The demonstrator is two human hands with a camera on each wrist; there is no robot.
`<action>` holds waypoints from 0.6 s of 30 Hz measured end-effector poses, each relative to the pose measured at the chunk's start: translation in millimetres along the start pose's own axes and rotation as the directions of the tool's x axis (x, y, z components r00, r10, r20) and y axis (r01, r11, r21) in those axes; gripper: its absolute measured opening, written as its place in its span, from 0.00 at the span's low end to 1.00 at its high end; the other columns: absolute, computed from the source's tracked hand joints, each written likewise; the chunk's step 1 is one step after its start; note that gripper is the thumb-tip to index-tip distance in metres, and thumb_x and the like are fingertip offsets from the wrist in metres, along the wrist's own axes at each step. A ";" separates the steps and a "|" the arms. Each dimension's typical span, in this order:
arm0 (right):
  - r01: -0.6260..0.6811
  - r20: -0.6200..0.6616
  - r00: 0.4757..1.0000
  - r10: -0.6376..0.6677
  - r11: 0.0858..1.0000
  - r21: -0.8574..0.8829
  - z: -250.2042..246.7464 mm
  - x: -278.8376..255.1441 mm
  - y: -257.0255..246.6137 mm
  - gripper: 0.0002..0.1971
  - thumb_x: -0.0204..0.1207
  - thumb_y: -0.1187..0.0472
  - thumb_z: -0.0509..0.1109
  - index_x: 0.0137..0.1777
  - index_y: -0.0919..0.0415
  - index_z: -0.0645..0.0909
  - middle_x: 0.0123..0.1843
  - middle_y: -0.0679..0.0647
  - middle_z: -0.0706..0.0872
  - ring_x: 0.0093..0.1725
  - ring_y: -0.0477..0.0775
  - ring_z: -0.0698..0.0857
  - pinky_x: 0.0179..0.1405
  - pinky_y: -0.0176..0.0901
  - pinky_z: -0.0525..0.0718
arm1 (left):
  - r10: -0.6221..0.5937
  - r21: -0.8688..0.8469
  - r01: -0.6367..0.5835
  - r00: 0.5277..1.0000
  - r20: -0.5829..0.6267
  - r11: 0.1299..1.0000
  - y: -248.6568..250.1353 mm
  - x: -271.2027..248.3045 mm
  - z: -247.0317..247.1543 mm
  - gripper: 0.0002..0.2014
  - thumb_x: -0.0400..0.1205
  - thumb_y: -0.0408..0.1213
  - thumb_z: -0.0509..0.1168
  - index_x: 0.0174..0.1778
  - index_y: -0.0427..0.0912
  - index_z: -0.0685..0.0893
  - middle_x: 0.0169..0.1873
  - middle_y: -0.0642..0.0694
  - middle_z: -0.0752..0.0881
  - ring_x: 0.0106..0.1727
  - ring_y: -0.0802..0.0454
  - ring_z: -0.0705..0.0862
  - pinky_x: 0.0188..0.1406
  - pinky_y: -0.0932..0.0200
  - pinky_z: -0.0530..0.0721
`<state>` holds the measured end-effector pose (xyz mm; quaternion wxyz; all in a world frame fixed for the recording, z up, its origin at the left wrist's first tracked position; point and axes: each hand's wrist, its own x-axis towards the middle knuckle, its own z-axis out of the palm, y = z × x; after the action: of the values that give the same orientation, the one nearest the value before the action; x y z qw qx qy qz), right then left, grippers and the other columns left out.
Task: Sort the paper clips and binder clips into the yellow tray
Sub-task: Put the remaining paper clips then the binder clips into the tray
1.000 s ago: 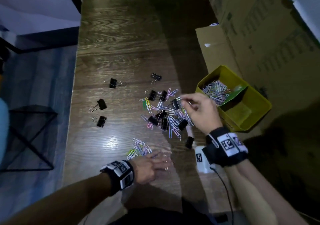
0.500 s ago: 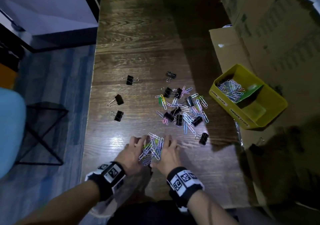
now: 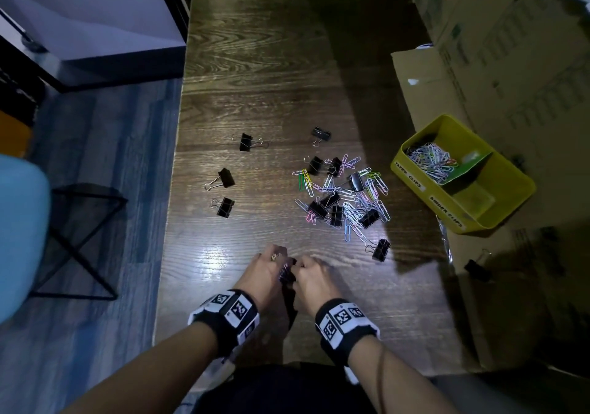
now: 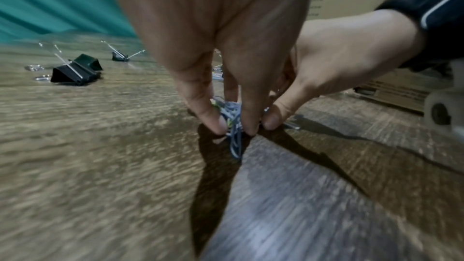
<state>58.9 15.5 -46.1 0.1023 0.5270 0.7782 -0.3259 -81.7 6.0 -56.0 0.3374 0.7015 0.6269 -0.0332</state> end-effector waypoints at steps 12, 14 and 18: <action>0.006 -0.041 0.999 0.007 0.952 0.306 4.6 9.2 21.0 0.10 0.78 0.66 0.65 0.55 0.65 0.86 0.55 0.63 0.87 0.57 0.64 0.84 0.58 0.49 0.80 | 0.269 -0.007 -0.273 0.949 -0.163 0.962 -12.3 -1.1 -12.9 0.16 0.72 0.25 0.66 0.54 0.41 0.86 0.47 0.37 0.90 0.41 0.40 0.90 0.36 0.46 0.89; -0.041 -0.073 0.994 0.082 0.894 0.446 0.3 8.2 24.9 0.11 0.76 0.65 0.71 0.56 0.66 0.87 0.55 0.61 0.89 0.57 0.59 0.85 0.59 0.34 0.76 | 0.203 -0.055 -0.215 0.965 -0.165 0.975 -19.2 0.3 -14.8 0.14 0.77 0.38 0.59 0.56 0.53 0.83 0.47 0.42 0.90 0.42 0.44 0.90 0.42 0.50 0.88; -0.110 -0.107 0.971 0.212 0.800 0.590 -8.0 6.5 39.3 0.15 0.72 0.63 0.76 0.58 0.64 0.86 0.57 0.56 0.89 0.56 0.50 0.86 0.61 0.24 0.73 | -0.032 -0.303 -0.028 0.980 -0.194 0.953 -27.8 6.1 -19.4 0.15 0.76 0.29 0.69 0.54 0.51 0.88 0.42 0.53 0.91 0.34 0.70 0.84 0.43 0.81 0.76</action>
<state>92.5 34.5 -58.9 -0.1014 0.6229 0.5997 -0.4920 -112.7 20.8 -56.0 0.3778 0.6403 0.6555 0.1329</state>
